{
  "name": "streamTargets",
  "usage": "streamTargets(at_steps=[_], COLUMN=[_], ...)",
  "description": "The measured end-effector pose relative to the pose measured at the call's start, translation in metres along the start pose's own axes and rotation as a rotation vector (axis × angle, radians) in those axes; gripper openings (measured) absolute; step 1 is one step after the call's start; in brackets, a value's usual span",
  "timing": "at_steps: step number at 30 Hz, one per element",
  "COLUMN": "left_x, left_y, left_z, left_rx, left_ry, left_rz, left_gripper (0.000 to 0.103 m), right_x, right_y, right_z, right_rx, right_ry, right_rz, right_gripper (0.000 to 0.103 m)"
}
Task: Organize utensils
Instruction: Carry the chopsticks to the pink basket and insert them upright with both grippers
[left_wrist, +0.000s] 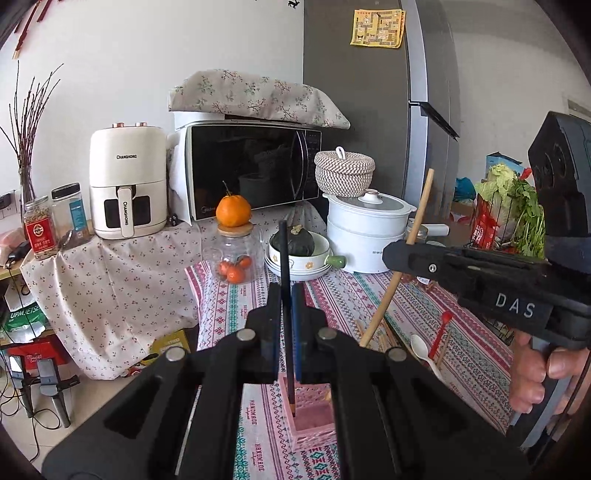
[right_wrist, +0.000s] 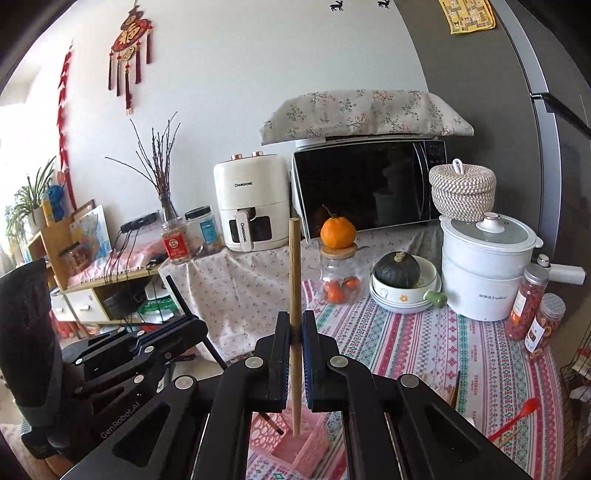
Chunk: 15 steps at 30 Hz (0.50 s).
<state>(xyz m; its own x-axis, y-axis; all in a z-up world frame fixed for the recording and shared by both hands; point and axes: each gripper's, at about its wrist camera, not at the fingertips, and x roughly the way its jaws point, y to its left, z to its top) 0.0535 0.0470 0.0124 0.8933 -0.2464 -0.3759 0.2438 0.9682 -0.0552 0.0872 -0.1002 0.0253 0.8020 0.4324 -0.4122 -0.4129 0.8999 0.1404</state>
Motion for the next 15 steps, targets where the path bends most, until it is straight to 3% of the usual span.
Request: streamTargets(at_steps=[9, 15], left_x=[0.021, 0.023], left_y=[0.003, 0.004], left_z=[-0.007, -0.007], left_rx=[-0.035, -0.041], left_ry=[0.067, 0.067], left_rz=[-0.018, -0.025], left_gripper=[0.006, 0.006], right_x=[0.024, 0.034], right_y=[-0.009, -0.016], right_z=[-0.015, -0.019], right_rx=[0.009, 0.035], right_ry=[0.063, 0.089], right_rz=[-0.012, -0.009], right_gripper=[0.006, 0.006])
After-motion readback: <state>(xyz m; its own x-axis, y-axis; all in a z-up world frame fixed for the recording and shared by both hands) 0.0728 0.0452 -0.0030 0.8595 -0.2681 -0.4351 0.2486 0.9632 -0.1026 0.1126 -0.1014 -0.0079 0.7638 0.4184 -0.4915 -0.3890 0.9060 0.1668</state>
